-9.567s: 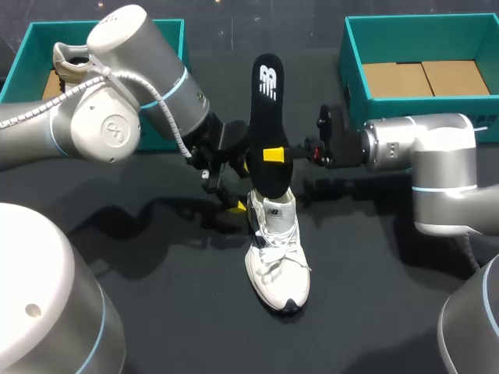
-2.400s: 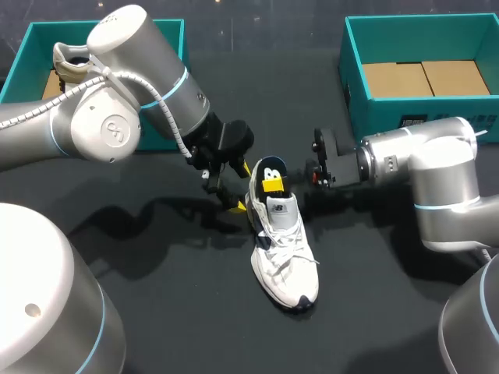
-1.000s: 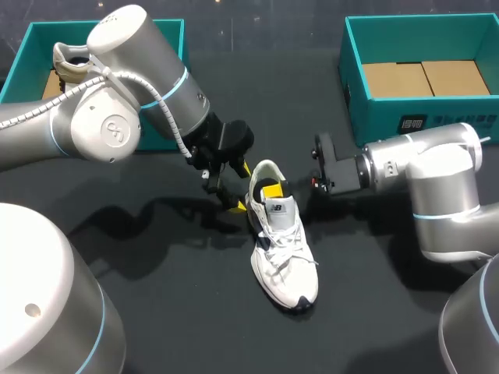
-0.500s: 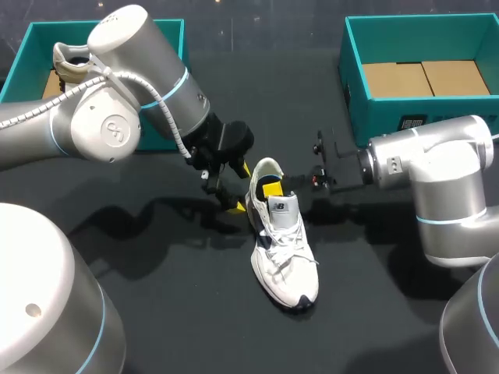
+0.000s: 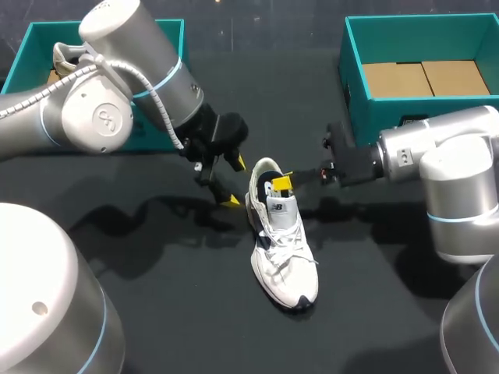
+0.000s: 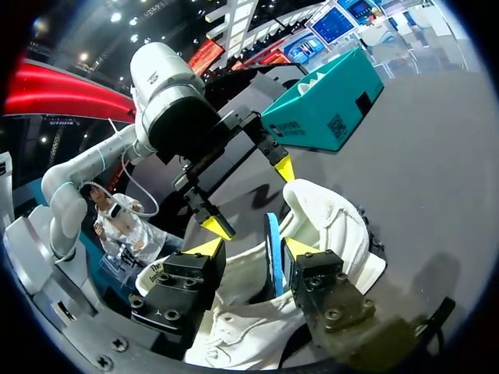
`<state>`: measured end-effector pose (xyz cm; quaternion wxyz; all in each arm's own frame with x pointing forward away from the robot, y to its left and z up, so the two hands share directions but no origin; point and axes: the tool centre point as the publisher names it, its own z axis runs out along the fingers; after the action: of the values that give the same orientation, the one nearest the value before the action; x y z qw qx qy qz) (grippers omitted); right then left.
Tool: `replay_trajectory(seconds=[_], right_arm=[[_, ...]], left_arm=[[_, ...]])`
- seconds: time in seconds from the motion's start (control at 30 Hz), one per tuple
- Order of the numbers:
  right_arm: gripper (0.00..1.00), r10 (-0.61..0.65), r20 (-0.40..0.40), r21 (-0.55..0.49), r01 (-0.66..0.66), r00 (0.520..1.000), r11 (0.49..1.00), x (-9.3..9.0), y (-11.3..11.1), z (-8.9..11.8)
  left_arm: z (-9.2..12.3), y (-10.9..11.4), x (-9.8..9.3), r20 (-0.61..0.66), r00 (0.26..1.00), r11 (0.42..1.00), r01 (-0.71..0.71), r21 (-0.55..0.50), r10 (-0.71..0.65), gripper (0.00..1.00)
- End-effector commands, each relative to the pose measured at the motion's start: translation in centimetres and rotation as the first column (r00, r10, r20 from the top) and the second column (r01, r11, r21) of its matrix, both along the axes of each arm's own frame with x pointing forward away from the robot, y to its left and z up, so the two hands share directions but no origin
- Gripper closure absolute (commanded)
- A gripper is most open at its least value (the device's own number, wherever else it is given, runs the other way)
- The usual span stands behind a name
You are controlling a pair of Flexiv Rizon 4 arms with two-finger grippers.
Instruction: Take the shoe out of the shoebox, open the shoe tongue, remove and reinsert the insole, then place the shoe into the shoebox
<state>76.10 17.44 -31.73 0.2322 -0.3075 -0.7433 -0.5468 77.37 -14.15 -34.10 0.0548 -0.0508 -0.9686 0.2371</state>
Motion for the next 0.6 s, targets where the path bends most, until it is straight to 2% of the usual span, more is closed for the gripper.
replay_trajectory(seconds=[0.03, 0.33, 0.6], right_arm=[[0.54, -0.013, -0.013, -0.013, 0.013, 1.000, 1.000, -0.2, -1.2, 0.3], [0.55, -0.052, -0.100, -0.043, 0.048, 0.994, 0.998, 1.1, -4.9, -0.6], [0.54, -0.076, -0.221, -0.112, 0.052, 0.972, 0.992, 2.3, -9.0, -0.1]], left_arm=[[0.7, 0.9, 0.0, -0.011, 1.000, 1.000, 0.010, 0.001, -0.010, 0.00], [2.2, 3.6, 0.9, -0.019, 0.999, 0.999, 0.037, 0.022, -0.037, 0.00], [3.7, 6.2, 1.7, -0.029, 0.999, 0.998, 0.045, 0.054, -0.044, 0.00]])
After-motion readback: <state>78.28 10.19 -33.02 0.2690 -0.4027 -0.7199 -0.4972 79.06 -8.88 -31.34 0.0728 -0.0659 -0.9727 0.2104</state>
